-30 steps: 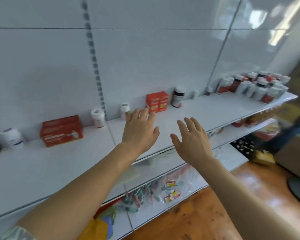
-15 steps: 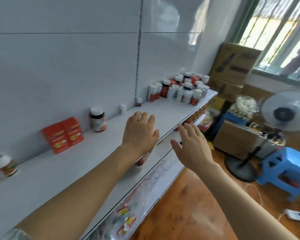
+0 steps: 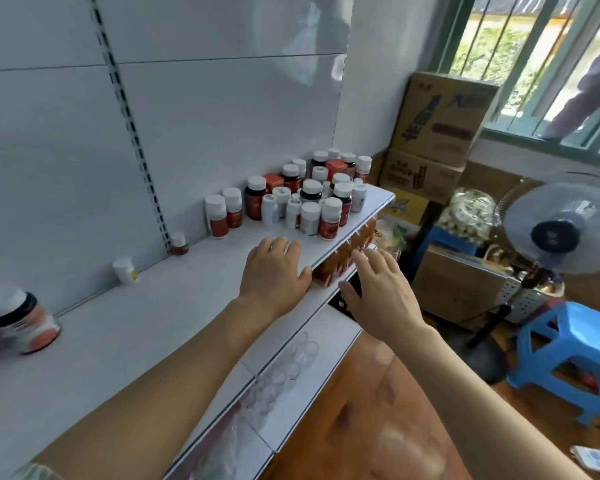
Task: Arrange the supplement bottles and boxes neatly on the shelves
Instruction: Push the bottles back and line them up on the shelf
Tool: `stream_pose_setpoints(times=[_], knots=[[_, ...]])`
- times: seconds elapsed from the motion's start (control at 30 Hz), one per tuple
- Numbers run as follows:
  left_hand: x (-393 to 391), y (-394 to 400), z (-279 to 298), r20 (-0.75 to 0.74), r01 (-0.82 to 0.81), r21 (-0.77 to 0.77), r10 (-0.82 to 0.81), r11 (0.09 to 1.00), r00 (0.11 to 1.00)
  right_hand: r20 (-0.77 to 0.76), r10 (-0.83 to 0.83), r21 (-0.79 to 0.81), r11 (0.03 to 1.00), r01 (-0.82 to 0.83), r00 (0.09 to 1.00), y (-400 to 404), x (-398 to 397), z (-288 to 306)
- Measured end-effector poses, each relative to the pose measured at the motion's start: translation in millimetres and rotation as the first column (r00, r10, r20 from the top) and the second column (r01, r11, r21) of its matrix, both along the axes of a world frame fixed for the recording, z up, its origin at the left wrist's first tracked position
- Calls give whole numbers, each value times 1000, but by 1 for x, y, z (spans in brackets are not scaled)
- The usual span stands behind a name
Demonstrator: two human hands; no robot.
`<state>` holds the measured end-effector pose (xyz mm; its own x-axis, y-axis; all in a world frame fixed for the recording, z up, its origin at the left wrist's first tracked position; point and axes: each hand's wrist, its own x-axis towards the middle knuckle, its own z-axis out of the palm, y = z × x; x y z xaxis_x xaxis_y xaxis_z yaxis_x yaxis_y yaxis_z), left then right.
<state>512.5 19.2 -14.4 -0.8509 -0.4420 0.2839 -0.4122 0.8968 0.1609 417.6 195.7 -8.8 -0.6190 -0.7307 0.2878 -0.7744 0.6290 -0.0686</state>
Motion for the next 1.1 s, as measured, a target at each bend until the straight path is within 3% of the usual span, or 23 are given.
stream_pose_setpoints(times=[0.37,0.57,0.8,1.1], knots=[[-123,-39,-11,-1,-182,44,182,982,983,-15,230,23,973,-230,973,-74,-168,3],[-188,-79,-28,1,-176,80,177,981,984,-44,350,32,937,-348,936,-122,-234,-9],[-229,-96,-45,64,-133,19,132,991,989,2,594,89,801,-592,805,-159,-288,-16],[-248,-77,-53,-6,-264,-76,264,962,964,28,789,-35,614,-788,613,-174,-328,-26]])
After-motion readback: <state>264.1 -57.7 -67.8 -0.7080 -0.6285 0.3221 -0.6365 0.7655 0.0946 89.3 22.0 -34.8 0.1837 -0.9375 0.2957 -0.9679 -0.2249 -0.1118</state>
